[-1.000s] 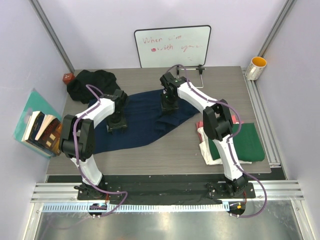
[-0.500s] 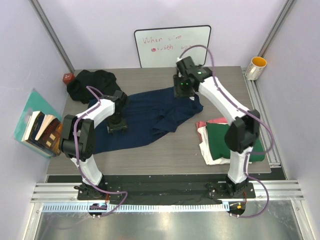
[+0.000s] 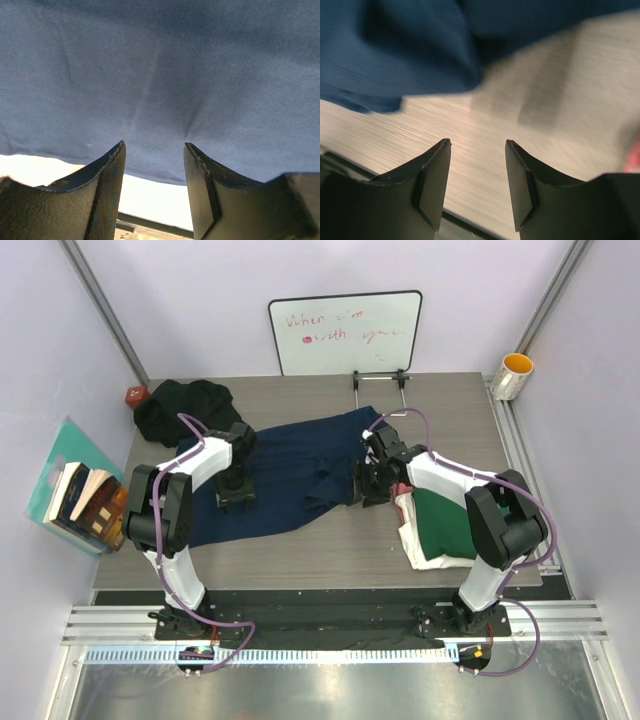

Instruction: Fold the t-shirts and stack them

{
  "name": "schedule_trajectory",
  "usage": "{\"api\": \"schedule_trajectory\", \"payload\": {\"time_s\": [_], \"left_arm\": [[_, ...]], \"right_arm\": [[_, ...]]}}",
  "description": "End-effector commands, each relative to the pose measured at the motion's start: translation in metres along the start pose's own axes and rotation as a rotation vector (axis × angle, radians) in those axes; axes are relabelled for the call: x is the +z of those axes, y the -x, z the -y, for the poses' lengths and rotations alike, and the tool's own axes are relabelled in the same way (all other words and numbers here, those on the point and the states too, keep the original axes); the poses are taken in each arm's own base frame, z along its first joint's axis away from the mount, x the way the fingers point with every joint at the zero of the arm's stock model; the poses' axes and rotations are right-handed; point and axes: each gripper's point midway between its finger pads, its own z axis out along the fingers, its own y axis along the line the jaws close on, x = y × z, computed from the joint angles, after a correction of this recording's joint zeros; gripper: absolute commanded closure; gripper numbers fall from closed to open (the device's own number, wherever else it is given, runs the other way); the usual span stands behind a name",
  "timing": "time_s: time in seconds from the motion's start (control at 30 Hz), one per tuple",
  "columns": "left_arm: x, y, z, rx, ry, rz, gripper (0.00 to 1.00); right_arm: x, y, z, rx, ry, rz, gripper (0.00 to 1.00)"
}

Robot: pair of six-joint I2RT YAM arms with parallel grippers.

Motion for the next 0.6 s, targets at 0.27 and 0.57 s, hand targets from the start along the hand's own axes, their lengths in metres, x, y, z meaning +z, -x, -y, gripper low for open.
{"api": "schedule_trajectory", "payload": {"time_s": [0.27,0.57], "left_arm": [[-0.017,0.006,-0.009,0.025,0.020,0.025,0.49],[-0.017,0.008,-0.008,0.023,0.021,0.026,0.49]], "right_arm": [[0.022,0.055,-0.045,-0.037,0.233,0.173,0.46],[-0.007,0.080,-0.044,-0.074,0.182,0.245,0.45]]}}
